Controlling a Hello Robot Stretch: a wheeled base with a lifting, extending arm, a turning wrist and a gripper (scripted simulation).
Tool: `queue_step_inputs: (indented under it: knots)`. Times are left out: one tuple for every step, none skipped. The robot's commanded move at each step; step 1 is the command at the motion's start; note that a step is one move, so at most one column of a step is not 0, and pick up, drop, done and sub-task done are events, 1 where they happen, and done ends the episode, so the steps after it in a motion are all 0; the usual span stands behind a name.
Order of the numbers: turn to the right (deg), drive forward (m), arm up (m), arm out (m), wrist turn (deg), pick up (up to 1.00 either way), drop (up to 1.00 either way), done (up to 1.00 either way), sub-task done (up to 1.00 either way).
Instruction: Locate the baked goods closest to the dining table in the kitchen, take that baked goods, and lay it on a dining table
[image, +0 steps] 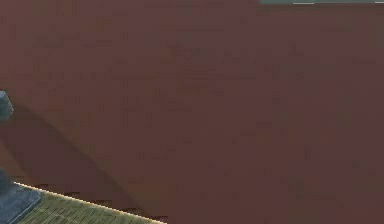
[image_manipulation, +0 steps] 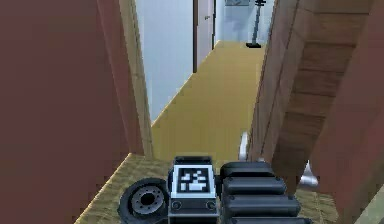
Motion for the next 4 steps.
queue_step_inputs:
  knots:
    - [33.0, 0.00, 0.00, 0.00, 0.0, 0.00, 0.00, 0.00, 0.00]
    - [0.0, 0.35, 0.00, 0.00, 0.0, 0.00, 0.00, 0.00, 0.00]
    - [45.0, 0.00, 0.00, 0.00, 0.0, 0.00, 0.00, 0.00, 0.00]
    - [30.0, 0.00, 0.00, 0.00, 0.0, 0.00, 0.00, 0.00, 0.00]
